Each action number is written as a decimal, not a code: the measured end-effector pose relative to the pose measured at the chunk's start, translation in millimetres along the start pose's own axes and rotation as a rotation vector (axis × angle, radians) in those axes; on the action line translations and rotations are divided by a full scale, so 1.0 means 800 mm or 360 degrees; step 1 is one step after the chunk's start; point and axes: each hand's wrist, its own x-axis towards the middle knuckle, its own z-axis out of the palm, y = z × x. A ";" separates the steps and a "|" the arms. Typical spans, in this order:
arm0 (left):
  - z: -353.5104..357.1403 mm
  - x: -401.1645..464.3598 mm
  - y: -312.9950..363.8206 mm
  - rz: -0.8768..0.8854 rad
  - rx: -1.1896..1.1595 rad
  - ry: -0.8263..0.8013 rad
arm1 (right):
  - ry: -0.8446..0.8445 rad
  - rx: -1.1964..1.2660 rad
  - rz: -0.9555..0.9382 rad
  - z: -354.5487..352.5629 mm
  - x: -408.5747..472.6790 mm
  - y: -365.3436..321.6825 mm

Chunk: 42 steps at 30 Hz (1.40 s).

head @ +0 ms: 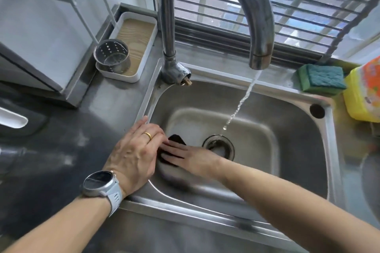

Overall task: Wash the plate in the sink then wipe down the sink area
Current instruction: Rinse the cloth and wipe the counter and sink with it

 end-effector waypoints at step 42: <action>0.000 0.006 0.003 0.0062 0.0099 0.0035 | -0.0841 0.0098 0.1047 -0.125 -0.294 -0.072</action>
